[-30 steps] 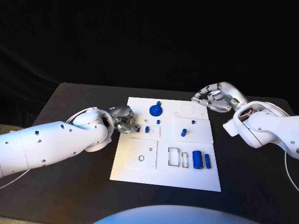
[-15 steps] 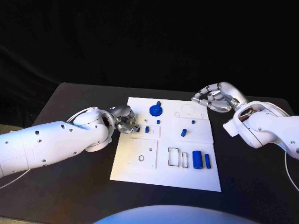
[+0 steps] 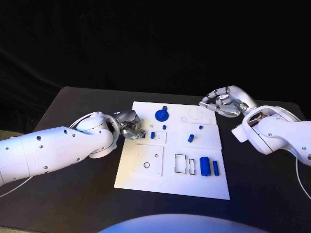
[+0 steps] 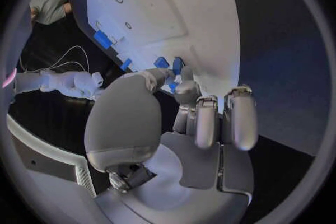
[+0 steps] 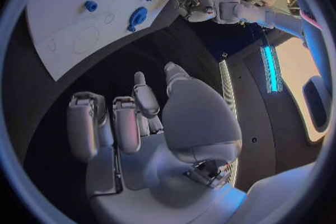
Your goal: Assemble the parts on the task board
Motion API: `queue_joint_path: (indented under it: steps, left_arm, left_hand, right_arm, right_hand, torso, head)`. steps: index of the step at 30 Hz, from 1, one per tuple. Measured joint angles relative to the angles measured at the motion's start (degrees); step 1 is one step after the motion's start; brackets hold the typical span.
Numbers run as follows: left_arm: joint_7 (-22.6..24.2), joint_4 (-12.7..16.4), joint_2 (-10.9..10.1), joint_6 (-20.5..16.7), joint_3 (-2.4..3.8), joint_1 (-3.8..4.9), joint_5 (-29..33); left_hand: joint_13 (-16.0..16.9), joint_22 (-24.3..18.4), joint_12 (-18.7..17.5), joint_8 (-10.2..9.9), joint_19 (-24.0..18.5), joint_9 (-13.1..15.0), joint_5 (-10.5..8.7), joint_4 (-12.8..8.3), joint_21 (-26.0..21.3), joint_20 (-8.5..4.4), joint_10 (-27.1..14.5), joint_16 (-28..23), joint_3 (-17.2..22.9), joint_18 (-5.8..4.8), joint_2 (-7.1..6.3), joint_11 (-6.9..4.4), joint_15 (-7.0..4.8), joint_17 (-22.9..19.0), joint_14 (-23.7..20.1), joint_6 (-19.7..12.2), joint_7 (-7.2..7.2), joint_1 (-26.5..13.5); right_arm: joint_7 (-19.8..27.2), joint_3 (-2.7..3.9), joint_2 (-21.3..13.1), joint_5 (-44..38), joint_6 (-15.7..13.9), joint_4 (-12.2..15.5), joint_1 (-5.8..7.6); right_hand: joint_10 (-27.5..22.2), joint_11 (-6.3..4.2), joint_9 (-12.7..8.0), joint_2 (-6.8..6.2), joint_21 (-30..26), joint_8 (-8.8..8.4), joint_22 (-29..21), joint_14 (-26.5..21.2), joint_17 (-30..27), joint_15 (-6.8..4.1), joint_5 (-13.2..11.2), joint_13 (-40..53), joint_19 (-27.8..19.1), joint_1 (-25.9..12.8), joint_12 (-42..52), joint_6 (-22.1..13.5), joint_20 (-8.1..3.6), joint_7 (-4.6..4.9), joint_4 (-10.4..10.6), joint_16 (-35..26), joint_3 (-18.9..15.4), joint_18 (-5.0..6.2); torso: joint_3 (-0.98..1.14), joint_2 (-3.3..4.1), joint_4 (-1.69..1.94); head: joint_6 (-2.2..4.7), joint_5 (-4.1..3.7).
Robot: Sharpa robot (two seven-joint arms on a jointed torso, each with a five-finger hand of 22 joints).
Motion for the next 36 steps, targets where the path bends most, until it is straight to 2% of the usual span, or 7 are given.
queue_joint_path:
  steps: [2,6,7,23,29,32,36]
  left_arm:
    - [0.00,-0.02,0.03,-0.09,0.00,0.00,0.19]
    - [0.04,-0.10,0.08,-0.26,-0.01,0.00,0.65]
    - [0.04,-0.14,0.11,-0.30,-0.02,-0.01,0.77]
    - [-0.28,-0.93,0.58,-0.53,0.00,0.01,1.64]
    - [-0.45,-1.19,0.75,-0.53,0.02,0.03,1.87]
    - [-0.57,-1.29,0.82,-0.51,0.03,0.04,1.98]
    - [-0.70,-1.35,0.88,-0.45,0.04,0.06,2.17]
  left_hand:
    - [0.00,0.00,0.00,0.14,0.00,0.34,0.00,-0.13,0.00,0.00,0.20,0.00,-0.13,0.00,-0.45,-0.20,-0.01,0.00,0.00,0.10,-0.10,-0.46]
    - [0.04,0.00,0.18,0.21,0.00,0.67,0.01,-0.85,0.11,0.00,0.26,0.00,-0.44,0.00,-0.41,-0.26,-0.31,0.00,-0.10,0.18,-0.04,-1.18]
    - [0.10,0.00,0.18,0.20,0.12,0.68,0.00,-3.42,0.19,-0.12,0.41,0.00,1.97,0.00,-0.45,-0.39,-0.40,0.00,-0.01,0.30,-0.17,-1.68]
    - [0.26,0.00,0.46,0.49,-0.02,1.16,0.00,-4.05,0.19,-0.42,0.63,0.00,1.34,-0.01,-0.56,-0.59,-0.81,-0.01,0.00,0.49,-0.97,-2.85]
    - [0.32,0.00,0.46,0.57,0.19,1.27,0.00,-4.21,0.19,-0.62,0.84,0.00,1.17,-0.01,-0.04,-0.79,-0.82,-0.01,0.01,0.68,-1.15,-3.68]
    - [0.36,0.00,0.46,0.81,0.19,1.35,-0.23,-4.34,0.19,-0.62,0.84,0.00,1.10,-0.92,-0.10,-0.80,-0.82,-0.01,0.01,0.73,-1.20,-4.34]
    - [0.39,0.00,0.46,0.83,0.19,1.36,-0.23,-5.02,0.19,-0.62,0.73,0.00,1.21,-0.92,0.07,-0.91,-1.03,-0.01,-0.19,0.81,-1.27,-4.54]
  right_arm:
    - [0.00,0.00,0.00,0.00,0.00,0.00,-0.01]
    - [0.00,0.00,0.00,0.00,0.00,-0.01,-0.01]
    - [0.01,0.00,0.00,0.00,0.00,-0.01,-0.01]
    - [0.03,0.00,-0.03,0.01,-0.01,-0.01,-0.02]
    - [0.03,0.00,-0.05,0.02,-0.01,0.01,-0.02]
    - [0.03,0.00,-0.05,0.02,-0.01,0.01,-0.02]
    - [0.03,0.00,-0.05,0.02,-0.01,0.01,-0.02]
  right_hand:
    - [0.00,0.00,0.00,0.00,0.00,0.00,0.00,0.00,0.00,0.00,0.00,0.00,0.00,0.00,0.00,0.00,0.00,0.00,0.00,0.00,0.00,0.00]
    - [0.00,0.00,0.00,0.00,0.00,0.00,0.00,0.00,0.00,0.00,0.00,0.00,0.00,0.00,0.00,0.00,0.00,0.00,0.00,0.00,0.00,0.00]
    - [0.00,0.00,0.00,0.01,0.00,0.19,-0.01,0.00,0.00,0.00,0.00,0.00,0.00,-0.01,0.00,0.00,0.00,0.00,-0.03,0.00,-0.18,0.00]
    - [0.00,0.00,0.00,0.24,0.00,0.23,-0.02,0.00,0.00,0.00,0.00,0.00,0.00,-0.24,0.00,0.00,0.00,0.00,0.00,0.00,-0.33,0.00]
    - [0.00,0.00,0.00,0.24,0.00,0.23,-0.02,0.00,0.00,0.00,0.00,0.00,0.00,-0.24,0.00,0.00,0.00,0.00,0.00,0.00,-0.33,0.00]
    - [0.00,0.00,0.00,0.24,0.00,0.23,-0.02,0.00,-0.01,0.00,0.00,0.00,0.00,-0.24,0.00,0.00,0.00,0.00,0.00,0.00,-0.33,0.00]
    - [0.00,0.00,0.00,0.24,0.00,0.23,-0.03,0.00,-0.01,0.00,0.00,0.00,0.00,-0.24,0.00,0.00,0.00,0.00,0.00,0.00,-0.33,0.00]
  torso:
    - [0.00,0.00,0.00]
    - [-0.02,0.00,0.01]
    - [-0.03,0.00,0.01]
    - [-0.03,0.02,-0.02]
    - [-0.03,0.04,-0.03]
    - [-0.02,0.04,-0.02]
    - [-0.01,0.03,-0.02]
  head:
    - [-0.01,-0.01]
    - [-0.08,-0.03]
    - [-0.09,-0.05]
    - [-0.18,-0.19]
    - [-0.27,-0.28]
    - [-0.38,-0.35]
    - [-0.45,-0.41]
